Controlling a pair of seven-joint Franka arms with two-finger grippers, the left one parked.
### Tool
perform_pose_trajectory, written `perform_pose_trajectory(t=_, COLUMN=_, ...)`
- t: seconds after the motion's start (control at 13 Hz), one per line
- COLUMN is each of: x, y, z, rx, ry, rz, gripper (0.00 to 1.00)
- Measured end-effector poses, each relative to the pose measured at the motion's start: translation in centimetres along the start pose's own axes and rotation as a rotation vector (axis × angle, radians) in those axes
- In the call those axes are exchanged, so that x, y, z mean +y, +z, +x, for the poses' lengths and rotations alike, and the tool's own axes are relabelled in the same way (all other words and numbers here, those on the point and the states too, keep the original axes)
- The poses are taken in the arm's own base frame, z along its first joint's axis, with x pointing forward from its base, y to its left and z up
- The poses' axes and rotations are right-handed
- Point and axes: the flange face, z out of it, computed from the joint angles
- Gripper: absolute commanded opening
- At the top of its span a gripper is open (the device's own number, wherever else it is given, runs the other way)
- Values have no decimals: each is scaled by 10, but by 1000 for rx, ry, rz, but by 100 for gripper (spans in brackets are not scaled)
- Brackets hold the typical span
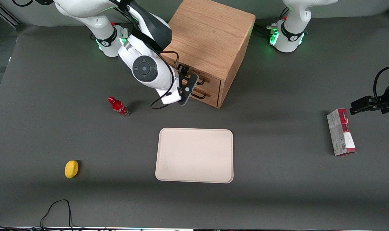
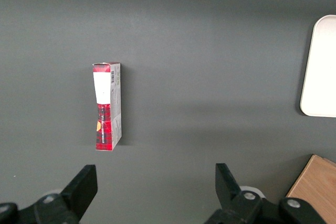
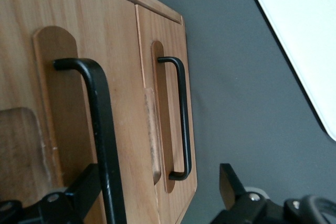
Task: Open upper drawer
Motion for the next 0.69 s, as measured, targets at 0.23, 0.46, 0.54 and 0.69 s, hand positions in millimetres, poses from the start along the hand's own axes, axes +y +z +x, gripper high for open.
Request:
perform_pose_trajectory(t=0.23, x=1, y=6, z=-1, rx=-13, ry=-12, rz=-28, gripper=100)
perform_pose_trajectory(t=0.46, x=5, y=1, z=0, rx=-14, ry=-30, rz=-81, gripper=100)
perform_pose_trajectory(t=0.54, x=11, y=-4, z=1, rx=-7, ry=-38, rz=-108, gripper=100)
perform_pose_trajectory(t=0.69, x=34, y=-17, z=2, rx=16, ry=-51, rz=-135, gripper=100)
